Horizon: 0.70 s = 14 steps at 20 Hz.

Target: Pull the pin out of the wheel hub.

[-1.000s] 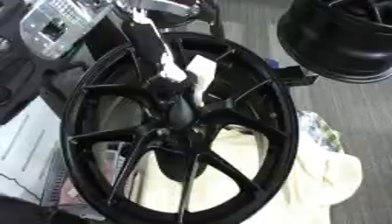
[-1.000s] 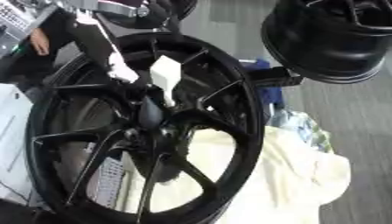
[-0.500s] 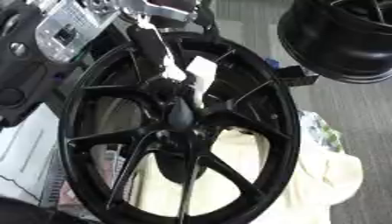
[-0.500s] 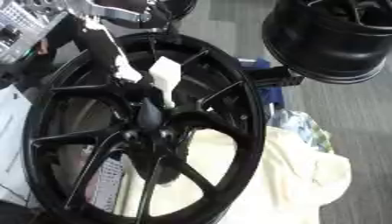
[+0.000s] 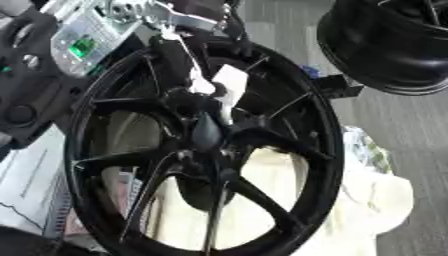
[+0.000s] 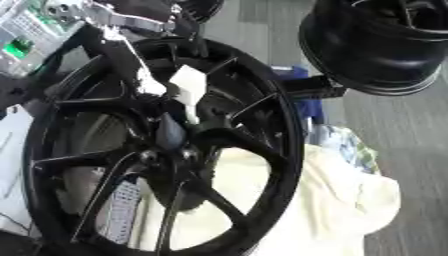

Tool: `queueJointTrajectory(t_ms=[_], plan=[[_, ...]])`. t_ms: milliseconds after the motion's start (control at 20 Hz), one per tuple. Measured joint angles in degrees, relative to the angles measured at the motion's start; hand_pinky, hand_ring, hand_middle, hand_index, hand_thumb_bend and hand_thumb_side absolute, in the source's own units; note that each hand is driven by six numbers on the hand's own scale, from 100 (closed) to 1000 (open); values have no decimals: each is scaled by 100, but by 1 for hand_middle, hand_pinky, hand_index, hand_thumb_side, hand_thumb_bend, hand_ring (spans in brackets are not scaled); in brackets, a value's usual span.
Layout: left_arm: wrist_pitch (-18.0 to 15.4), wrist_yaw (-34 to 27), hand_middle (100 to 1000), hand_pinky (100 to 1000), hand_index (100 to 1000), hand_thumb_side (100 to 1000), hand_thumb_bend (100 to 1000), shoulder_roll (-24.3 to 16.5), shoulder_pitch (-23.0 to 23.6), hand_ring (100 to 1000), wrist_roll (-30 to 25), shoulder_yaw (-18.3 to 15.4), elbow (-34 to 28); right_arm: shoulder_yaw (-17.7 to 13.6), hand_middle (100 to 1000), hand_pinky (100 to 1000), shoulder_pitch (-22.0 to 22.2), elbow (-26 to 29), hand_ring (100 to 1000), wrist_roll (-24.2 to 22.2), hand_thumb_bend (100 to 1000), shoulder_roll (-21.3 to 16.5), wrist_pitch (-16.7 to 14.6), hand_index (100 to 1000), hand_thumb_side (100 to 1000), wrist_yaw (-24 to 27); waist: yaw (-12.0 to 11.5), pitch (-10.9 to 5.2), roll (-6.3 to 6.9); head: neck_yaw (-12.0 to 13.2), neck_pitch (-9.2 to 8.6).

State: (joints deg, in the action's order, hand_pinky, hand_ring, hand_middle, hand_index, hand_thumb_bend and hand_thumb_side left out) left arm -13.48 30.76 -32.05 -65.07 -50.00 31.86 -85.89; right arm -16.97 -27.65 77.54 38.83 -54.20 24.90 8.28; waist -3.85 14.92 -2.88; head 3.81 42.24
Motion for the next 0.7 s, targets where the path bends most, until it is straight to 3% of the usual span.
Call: queueJointTrajectory(t_ms=[700], plan=[[-40, 235, 718, 871, 871, 495, 329, 119, 59, 844, 28, 4, 286, -33, 808, 833, 0, -1, 631, 25, 100, 49, -25, 898, 502, 50, 47, 32, -24, 7, -56]])
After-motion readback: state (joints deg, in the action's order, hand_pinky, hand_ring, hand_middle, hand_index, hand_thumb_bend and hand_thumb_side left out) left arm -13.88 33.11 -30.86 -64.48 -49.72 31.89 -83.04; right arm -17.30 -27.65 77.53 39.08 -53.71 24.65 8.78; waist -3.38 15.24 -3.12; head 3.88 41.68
